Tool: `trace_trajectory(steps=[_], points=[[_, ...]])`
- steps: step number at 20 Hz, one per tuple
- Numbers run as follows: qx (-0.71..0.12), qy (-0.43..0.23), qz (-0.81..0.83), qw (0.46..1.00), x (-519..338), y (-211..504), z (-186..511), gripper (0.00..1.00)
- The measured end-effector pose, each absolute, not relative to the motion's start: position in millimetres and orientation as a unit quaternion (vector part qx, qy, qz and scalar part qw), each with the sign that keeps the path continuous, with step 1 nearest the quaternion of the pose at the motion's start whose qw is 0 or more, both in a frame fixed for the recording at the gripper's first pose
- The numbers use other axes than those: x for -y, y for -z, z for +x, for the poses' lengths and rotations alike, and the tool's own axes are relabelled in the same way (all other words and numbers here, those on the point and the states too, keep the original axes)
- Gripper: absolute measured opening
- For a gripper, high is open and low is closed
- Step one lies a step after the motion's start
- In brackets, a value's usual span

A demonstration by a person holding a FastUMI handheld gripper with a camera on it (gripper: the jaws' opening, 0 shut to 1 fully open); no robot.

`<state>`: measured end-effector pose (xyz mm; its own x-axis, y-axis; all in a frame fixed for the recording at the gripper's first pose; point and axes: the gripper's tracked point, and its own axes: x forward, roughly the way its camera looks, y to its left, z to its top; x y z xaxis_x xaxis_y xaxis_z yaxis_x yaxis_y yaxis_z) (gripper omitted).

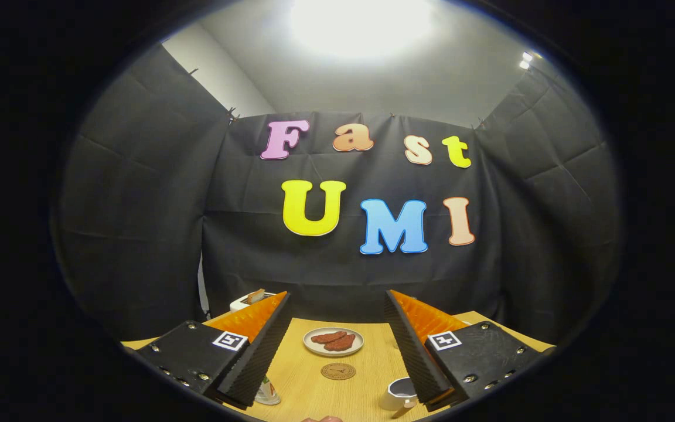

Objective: Take the bottle from table, then pour the juice into the cup, finally place the bottle on the coaster

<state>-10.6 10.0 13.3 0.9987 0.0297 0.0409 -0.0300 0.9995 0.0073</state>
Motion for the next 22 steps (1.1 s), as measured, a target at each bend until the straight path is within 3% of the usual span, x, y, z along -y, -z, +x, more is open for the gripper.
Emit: trace_trajectory(steps=[11, 22], points=[[0.030, -0.021, 0.001, 0.999, -26.1, -5.8, -13.1, 0.96], [0.000, -0.070, -0.002, 0.998, -113.0, 73.6, -7.6, 0.96]])
